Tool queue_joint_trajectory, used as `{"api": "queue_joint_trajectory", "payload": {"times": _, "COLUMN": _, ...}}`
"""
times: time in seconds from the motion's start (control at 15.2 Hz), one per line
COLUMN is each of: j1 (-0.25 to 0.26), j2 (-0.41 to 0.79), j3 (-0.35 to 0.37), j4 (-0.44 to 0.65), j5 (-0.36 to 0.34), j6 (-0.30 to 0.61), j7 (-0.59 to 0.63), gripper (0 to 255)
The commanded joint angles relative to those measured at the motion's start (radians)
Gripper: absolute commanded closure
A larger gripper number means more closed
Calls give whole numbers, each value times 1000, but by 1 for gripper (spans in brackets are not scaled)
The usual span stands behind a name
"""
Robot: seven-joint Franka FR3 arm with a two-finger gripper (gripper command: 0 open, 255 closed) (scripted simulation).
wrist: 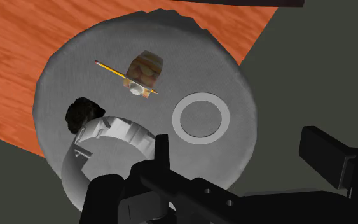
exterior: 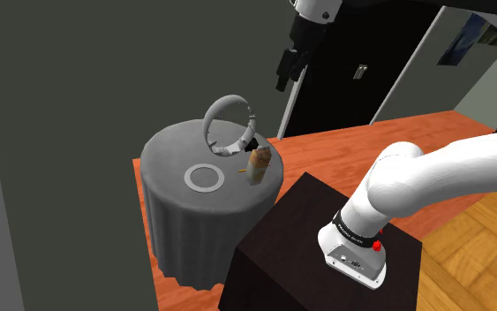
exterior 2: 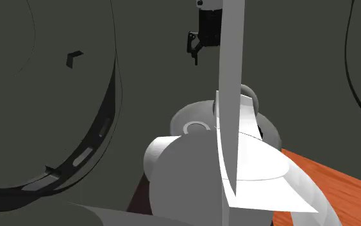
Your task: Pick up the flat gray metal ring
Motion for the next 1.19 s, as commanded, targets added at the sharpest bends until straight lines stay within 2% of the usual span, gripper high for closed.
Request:
{"api": "queue_joint_trajectory", "payload": {"times": 0.0, "j1": 0, "j2": 0, "j3": 0, "j4": 0, "j5": 0, "j6": 0, "j7": 0, "gripper": 0}}
{"api": "queue_joint_trajectory", "payload": {"times": 0.59, "j1": -11, "j2": 203, "j3": -14, "j4": -121, "j5": -4, "j6": 302, "j7": -10, "gripper": 0}}
{"api": "queue_joint_trajectory", "payload": {"times": 1.12, "j1": -23, "j2": 468, "j3": -23, "j4": -136, "j5": -11, "j6": 562, "j7": -17, "gripper": 0}}
